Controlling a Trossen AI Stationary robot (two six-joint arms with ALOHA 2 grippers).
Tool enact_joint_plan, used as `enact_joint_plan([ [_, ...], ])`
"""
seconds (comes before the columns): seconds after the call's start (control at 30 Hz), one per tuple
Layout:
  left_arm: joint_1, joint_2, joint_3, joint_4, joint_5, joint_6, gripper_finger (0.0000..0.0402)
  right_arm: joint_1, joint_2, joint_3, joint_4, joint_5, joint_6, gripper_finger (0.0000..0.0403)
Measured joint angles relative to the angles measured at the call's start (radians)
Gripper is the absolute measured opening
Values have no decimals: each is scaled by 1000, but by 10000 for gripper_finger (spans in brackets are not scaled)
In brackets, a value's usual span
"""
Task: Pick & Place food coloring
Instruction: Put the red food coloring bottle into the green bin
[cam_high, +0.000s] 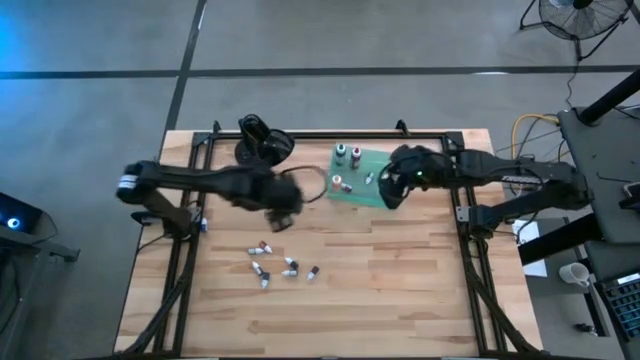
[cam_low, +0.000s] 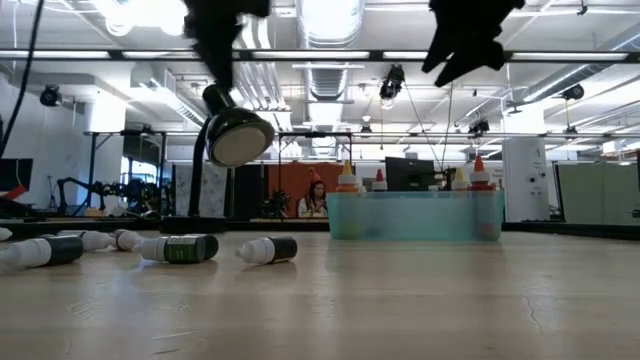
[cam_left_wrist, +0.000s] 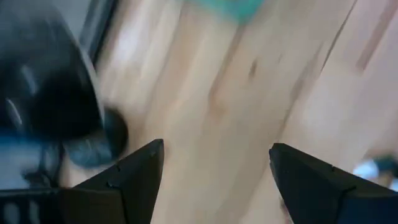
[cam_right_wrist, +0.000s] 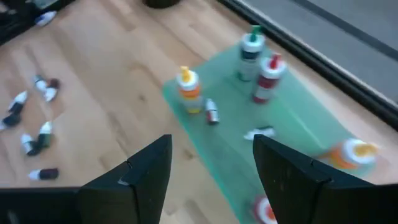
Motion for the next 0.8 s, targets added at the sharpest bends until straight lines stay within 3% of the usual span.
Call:
enact_joint_plan([
  [0.17, -35, -144, -277, 11, 170, -263, 264, 26, 101, -12, 68, -127, -34, 219],
  [0.37, -55, -235, -537, 13, 263, -454, 264, 92, 284, 49, 120, -252, -47, 219],
  [0.7, -104, -317, -669, -165, 307, -650, 263, 187, 640, 393, 172, -400, -126, 219],
  [0.8, -135, -359, -672, -149, 310, -630, 263, 187, 736, 494, 170, -432, -156, 219],
])
